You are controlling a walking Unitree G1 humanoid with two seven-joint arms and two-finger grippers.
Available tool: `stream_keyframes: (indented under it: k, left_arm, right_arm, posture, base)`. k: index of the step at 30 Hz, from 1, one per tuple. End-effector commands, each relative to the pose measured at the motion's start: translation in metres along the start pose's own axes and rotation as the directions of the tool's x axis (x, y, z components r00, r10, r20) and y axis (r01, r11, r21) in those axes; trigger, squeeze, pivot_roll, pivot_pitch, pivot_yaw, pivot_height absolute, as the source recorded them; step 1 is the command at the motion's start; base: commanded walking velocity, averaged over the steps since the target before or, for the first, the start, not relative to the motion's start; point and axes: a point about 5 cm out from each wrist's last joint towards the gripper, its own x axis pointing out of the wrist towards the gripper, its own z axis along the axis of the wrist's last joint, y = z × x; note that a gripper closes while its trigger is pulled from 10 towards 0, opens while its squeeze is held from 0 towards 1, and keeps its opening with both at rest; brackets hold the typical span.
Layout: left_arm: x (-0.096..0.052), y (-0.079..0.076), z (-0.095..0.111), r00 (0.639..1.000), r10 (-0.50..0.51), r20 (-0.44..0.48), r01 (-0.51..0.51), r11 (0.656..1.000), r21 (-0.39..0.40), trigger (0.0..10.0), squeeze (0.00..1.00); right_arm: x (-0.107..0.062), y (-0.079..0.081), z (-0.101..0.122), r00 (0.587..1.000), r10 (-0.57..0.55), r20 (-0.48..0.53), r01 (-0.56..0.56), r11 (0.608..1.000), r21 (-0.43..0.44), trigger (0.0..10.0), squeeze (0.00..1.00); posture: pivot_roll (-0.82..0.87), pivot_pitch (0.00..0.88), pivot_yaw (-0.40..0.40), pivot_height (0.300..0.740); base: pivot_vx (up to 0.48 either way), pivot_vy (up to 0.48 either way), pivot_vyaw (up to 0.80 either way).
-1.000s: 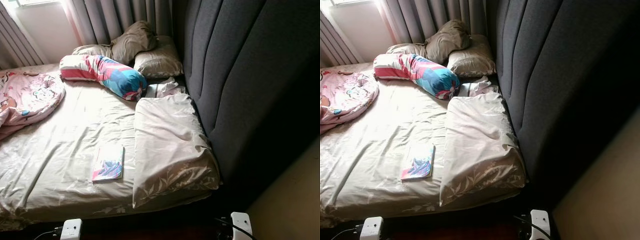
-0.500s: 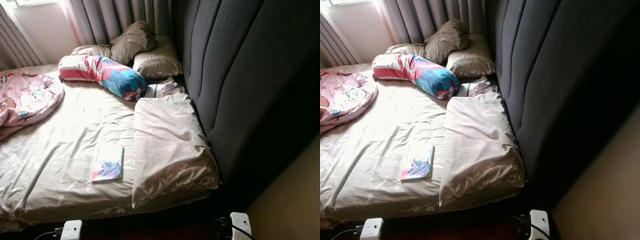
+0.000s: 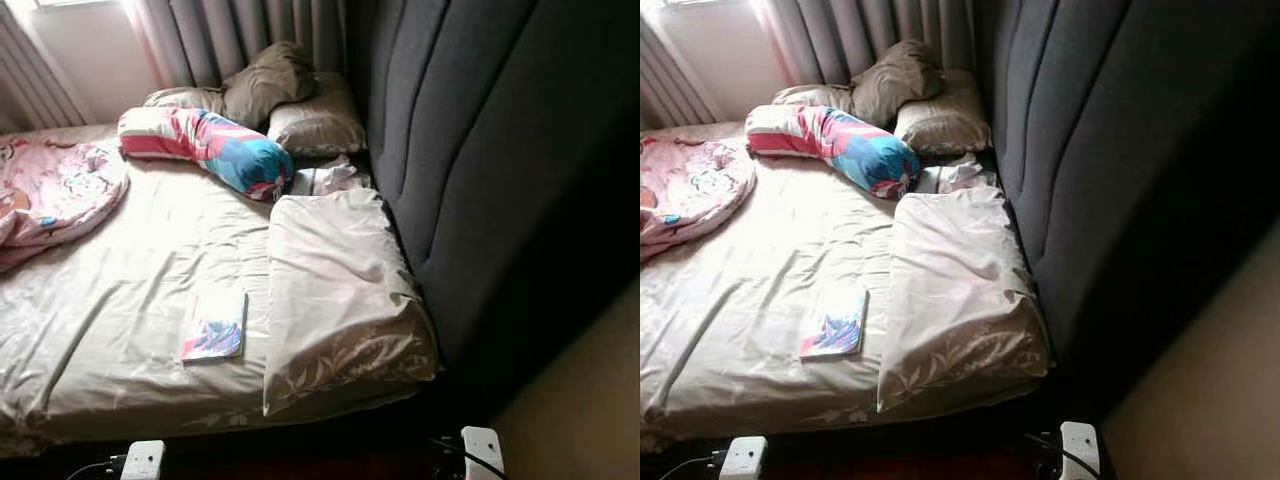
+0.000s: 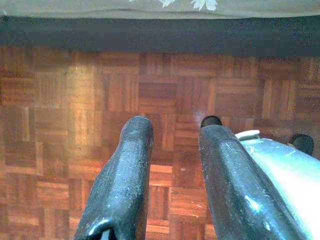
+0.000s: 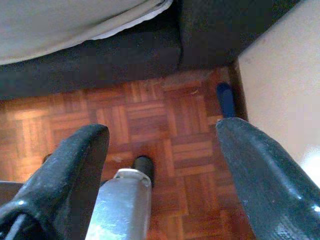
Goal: Clean up the room
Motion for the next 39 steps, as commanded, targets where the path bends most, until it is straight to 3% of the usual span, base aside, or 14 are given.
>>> stream_keyframes:
  k: [1, 4, 12, 39]
  left_arm:
    - [-0.001, 0.0, -0.004, 1.0, 0.004, -0.019, -0.004, 1.0, -0.002, 10.0, 0.0]
    - [0.001, -0.003, -0.003, 1.0, 0.005, -0.016, -0.005, 1.0, -0.012, 10.0, 0.0]
    - [0.003, -0.014, -0.002, 0.999, -0.03, -0.027, 0.031, 0.998, 0.049, 10.0, 0.0]
    - [0.002, -0.016, -0.007, 0.999, -0.024, -0.035, 0.025, 0.999, 0.026, 10.0, 0.0]
  right_arm:
    - [0.0, 0.0, -0.002, 1.0, 0.004, -0.013, -0.004, 1.0, -0.008, 10.0, 0.0]
    - [0.0, -0.003, 0.001, 1.0, -0.001, -0.01, 0.001, 1.0, -0.013, 10.0, 0.0]
    - [-0.002, -0.016, 0.003, 0.998, -0.065, 0.016, 0.063, 0.991, 0.119, 10.0, 0.0]
    - [-0.003, -0.019, 0.0, 0.999, -0.05, 0.012, 0.049, 0.995, 0.082, 10.0, 0.0]
  posture:
    - [0.01, 0.0, 0.003, 0.74]
    - [-0.03, 0.0, 0.03, 0.74]
    - [-0.1, 0.0, 0.092, 0.74]
    - [-0.12, 0.0, 0.087, 0.74]
  base:
    - [0.0, 0.262, 0.0]
    - [0.0, 0.273, 0.0]
    - [0.0, 0.353, 0.0]
    - [0.0, 0.39, 0.0]
